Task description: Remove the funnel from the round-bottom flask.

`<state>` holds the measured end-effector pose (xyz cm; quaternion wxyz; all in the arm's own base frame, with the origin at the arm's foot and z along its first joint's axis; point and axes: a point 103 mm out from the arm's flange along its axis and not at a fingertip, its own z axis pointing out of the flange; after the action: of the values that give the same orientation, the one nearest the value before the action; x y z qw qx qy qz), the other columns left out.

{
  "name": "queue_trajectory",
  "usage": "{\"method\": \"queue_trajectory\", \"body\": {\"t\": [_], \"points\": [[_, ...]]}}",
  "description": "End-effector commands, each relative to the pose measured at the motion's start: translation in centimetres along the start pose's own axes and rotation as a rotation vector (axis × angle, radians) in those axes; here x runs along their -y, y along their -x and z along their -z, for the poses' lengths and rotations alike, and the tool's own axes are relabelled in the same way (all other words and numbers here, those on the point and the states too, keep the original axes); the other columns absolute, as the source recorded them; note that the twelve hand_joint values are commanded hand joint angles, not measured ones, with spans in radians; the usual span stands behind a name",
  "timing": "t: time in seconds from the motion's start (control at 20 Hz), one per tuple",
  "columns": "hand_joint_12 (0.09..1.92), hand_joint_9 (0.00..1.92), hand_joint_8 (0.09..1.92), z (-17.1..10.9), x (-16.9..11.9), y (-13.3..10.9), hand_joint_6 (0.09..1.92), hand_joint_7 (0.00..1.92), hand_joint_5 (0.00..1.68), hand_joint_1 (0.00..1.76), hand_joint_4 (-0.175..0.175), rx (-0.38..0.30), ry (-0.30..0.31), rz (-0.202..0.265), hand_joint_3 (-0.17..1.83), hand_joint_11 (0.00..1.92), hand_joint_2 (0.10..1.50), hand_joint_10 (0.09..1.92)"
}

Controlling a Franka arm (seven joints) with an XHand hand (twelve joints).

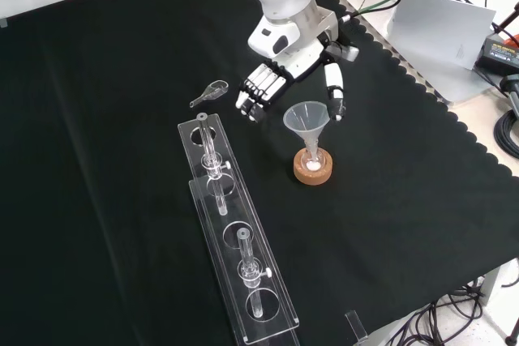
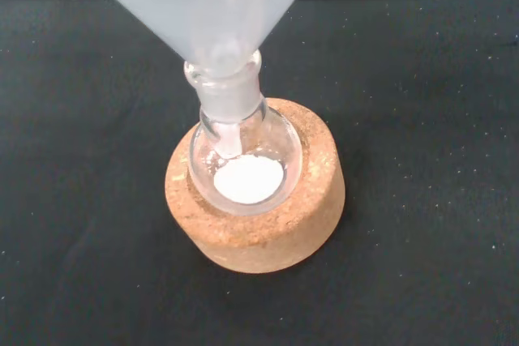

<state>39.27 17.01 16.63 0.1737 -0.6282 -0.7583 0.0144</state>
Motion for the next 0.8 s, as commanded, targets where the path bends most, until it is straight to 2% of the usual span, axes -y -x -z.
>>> {"method": "queue_trajectory", "body": {"t": [0.05,0.8], "points": [[0.52,0.01,0.09,-0.3,0.2,-0.3,0.09,0.06,0.0,0.35,0.0,0.001,-0.009,0.013,0.02,0.0,0.69,0.09],[0.52,0.01,0.09,-2.1,0.2,-0.8,0.09,0.07,0.0,0.35,0.0,0.002,-0.039,0.022,0.02,0.0,0.7,0.09]]}}
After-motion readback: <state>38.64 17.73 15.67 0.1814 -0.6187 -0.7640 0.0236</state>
